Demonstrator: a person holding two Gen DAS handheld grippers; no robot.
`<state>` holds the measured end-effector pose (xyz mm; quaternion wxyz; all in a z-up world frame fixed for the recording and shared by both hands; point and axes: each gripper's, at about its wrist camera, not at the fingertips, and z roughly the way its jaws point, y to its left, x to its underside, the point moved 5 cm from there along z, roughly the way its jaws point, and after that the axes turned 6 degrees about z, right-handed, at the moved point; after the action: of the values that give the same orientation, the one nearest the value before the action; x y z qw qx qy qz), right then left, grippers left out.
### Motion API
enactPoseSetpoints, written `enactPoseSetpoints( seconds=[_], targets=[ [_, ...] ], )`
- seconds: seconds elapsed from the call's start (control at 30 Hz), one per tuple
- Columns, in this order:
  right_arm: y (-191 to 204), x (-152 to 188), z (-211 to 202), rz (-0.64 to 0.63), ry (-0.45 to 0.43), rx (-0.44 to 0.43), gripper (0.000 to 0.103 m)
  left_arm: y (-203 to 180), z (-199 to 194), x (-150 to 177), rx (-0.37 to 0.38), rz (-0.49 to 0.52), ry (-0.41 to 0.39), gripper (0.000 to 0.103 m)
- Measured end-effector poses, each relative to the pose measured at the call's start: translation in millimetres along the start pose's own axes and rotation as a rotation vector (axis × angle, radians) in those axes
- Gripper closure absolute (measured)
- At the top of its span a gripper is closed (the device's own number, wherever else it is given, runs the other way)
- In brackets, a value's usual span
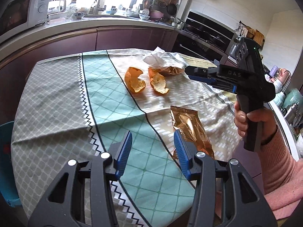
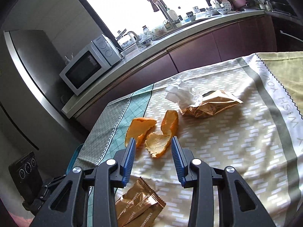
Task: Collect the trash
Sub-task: 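Grasp the white tissue with right tool while left tool approaches the gold wrapper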
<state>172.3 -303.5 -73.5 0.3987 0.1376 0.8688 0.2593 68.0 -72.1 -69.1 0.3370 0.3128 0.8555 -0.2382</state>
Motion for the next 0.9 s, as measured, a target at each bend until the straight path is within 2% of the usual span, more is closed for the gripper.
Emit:
enactPoseSetpoints(
  seconds=[0.5, 0.67, 0.9],
  targets=[
    [-26.9, -56.0, 28.1, -0.015, -0.055, 0.098, 0.065, -17.9, 26.7, -9.3, 0.032, 0.021, 0.038, 0.058],
    [-24.0, -69.7, 53.9, -0.068, -0.017, 0.126, 0.054, -24.3, 31.7, -10.0, 0.034, 0.032, 0.048, 0.056],
    [-26.8, -72.8, 89.8, -0.114, 0.05, 0.185, 0.054, -19.4, 38.4, -14.1, 0.018, 0.017, 0.058, 0.056]
  ],
)
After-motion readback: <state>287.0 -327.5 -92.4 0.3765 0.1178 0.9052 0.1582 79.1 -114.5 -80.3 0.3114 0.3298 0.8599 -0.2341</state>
